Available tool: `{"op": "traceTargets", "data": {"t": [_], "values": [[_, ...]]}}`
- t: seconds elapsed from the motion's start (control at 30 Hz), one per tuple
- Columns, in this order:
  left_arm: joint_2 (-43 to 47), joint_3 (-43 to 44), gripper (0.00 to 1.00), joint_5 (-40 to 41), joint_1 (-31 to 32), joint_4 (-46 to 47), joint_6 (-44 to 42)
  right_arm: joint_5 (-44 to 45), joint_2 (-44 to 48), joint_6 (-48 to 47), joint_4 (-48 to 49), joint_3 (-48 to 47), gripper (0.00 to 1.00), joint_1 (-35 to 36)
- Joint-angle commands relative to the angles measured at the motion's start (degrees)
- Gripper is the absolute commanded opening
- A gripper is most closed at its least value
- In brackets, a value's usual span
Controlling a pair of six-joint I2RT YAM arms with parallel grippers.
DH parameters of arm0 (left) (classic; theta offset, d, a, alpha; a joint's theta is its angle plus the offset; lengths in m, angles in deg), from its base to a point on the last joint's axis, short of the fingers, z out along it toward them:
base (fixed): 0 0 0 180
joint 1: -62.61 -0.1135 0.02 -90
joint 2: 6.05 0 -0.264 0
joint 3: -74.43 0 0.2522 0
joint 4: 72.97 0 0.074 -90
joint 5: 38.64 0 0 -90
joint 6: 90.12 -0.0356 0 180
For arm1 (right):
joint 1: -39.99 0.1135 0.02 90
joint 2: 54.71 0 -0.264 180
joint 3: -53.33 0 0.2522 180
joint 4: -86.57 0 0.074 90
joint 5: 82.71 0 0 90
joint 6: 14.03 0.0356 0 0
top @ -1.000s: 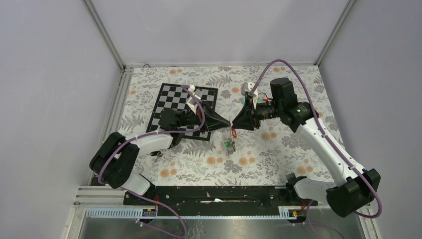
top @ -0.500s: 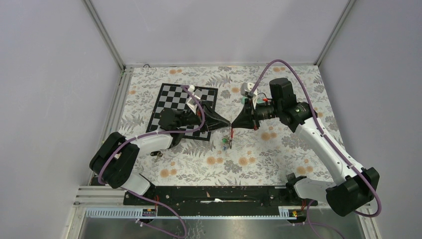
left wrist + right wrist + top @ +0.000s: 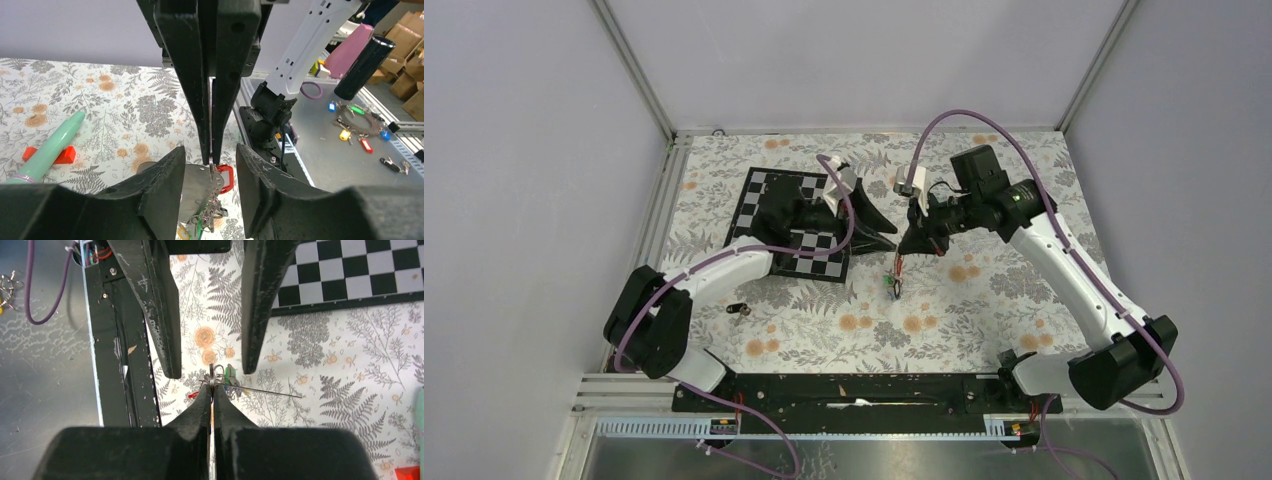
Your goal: Put the keys on the keyring
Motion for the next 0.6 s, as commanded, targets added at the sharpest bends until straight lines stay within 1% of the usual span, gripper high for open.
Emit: {"op": "traceTargets", "data": {"t": [0.0, 0.1, 0.17, 0.33, 0.57], "values": [[0.94, 6.22, 0.47, -3.38, 0.16, -21.22, -17.38, 4.59, -1.54, -3.15, -7.51, -5.19, 0.00, 1.54], [0.45, 8.56, 0.44, -2.82, 0.76, -28.63, -23.84, 5.53, -2.88, -3.27, -8.86, -6.96, 0.00, 1.99], [0.00, 9.57, 0.40, -2.51, 1.15, -31.35, -26.56, 5.82, -3.58, -3.32, -9.20, -7.54, 0.00, 2.30], [-0.81, 10.47, 0.35, -2.20, 1.45, -31.95, -27.19, 5.87, -4.31, -3.32, -9.29, -8.07, 0.00, 2.72], [-1.44, 10.77, 0.25, -2.57, 1.97, -32.06, -27.46, 5.83, -4.40, -3.15, -8.95, -7.75, 0.00, 2.90]]}}
